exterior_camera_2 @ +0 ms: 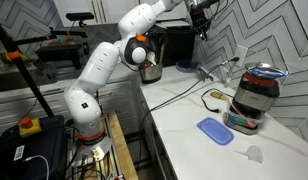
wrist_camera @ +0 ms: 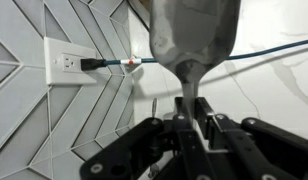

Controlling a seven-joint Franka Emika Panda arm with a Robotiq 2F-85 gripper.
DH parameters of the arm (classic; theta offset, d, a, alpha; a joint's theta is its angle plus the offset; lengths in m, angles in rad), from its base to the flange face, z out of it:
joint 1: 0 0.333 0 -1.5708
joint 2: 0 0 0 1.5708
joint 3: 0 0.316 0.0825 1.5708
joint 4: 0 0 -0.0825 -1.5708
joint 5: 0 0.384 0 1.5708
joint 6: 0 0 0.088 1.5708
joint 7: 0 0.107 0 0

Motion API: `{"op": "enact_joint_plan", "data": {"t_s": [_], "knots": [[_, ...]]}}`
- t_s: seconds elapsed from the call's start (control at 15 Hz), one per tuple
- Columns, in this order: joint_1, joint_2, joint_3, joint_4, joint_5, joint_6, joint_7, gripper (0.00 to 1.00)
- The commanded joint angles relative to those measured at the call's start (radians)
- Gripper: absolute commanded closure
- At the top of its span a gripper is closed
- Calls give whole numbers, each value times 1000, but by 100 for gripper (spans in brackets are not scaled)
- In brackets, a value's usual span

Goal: Pick up the silver spatula from the kitchen counter and put it in the utensil holder

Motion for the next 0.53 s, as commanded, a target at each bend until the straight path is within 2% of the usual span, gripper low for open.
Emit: {"op": "enact_joint_plan", "data": {"t_s": [0.0, 0.07, 0.13, 0.2, 0.4, 0.47], "knots": [[4, -19, 11, -34, -8, 17, 7, 84], [2, -19, 11, -37, -8, 20, 7, 84], [-2, -18, 11, -39, -8, 22, 7, 96], [11, -7, -7, -49, -35, 5, 29, 96], [62, -58, -17, -100, -101, -120, -97, 96], [81, -54, -20, -62, -126, -192, -141, 96]]}}
